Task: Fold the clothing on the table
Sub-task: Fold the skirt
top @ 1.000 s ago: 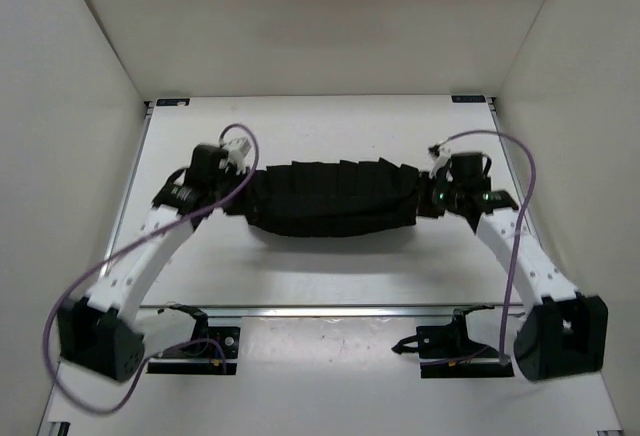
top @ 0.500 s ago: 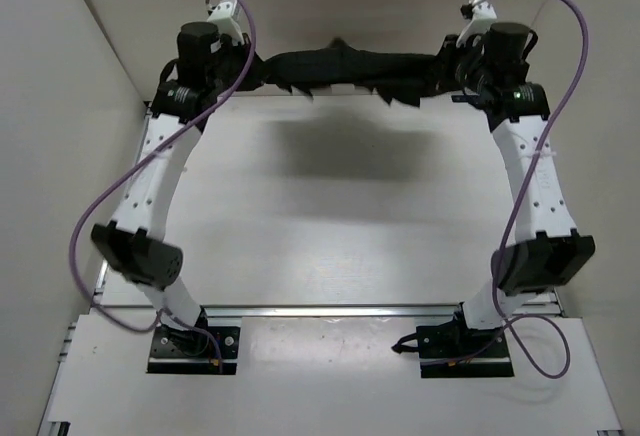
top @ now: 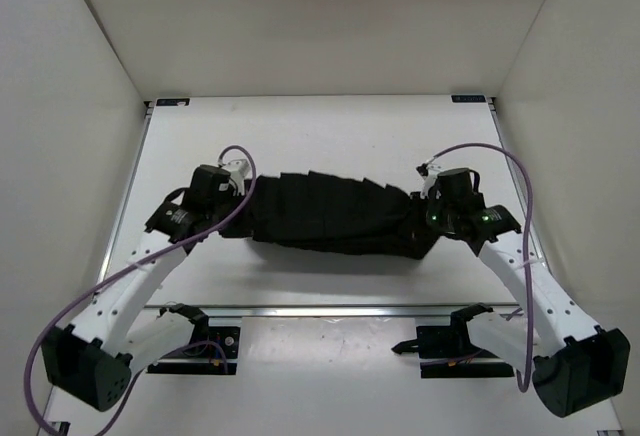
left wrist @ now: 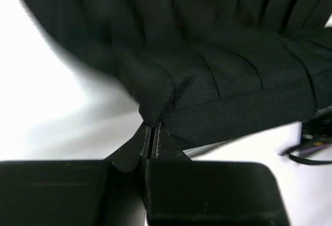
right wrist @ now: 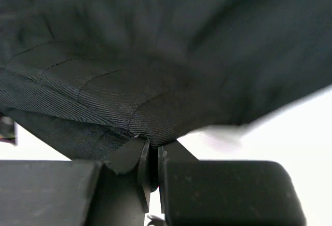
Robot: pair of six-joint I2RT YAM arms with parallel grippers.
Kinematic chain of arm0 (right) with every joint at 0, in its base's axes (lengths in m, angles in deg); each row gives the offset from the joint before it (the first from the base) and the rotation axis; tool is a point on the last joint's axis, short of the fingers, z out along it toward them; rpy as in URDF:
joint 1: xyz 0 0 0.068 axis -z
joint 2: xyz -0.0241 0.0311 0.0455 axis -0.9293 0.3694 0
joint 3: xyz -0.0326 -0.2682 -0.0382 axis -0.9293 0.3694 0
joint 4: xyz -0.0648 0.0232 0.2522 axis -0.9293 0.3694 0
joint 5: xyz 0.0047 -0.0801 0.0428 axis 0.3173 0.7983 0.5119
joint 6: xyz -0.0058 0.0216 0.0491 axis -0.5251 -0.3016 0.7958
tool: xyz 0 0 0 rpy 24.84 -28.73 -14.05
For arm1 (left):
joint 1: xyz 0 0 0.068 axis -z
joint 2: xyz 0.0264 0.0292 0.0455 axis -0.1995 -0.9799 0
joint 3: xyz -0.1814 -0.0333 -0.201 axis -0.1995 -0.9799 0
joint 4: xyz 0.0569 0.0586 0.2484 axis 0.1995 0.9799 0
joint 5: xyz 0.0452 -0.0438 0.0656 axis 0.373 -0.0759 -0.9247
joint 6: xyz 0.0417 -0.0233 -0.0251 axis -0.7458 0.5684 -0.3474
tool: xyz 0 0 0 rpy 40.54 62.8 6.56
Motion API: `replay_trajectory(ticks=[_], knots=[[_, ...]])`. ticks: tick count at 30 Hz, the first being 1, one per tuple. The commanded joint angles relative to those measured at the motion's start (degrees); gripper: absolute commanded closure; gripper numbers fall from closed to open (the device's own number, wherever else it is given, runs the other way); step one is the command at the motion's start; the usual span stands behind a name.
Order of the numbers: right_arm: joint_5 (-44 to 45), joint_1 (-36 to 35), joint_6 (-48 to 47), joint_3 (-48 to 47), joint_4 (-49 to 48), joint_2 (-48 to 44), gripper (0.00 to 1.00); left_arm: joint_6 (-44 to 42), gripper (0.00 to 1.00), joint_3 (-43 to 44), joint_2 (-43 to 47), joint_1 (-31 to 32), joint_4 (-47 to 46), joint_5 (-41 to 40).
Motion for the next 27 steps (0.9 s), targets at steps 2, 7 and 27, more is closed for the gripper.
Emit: replay_trajectory(ticks=[2,7,27], knots=[[2.3,3.1,2.7,-6.2,-0.6,-2.1,1.0,0.3,1.0,5.9,3.2,-3.5,4.4,-1.4],[-6.9,12.3,-1.3,-3.1,-7.1,6.2,1.0,-3.2,1.0,12.0,-11.7,-7.0,-0.4,0.5],[-11.7,11.7,-4.3,-4.5,-21.4,19.7,0.09,-7.1,0.01,19.1,-26.9,-10.9,-7.3,2.0]])
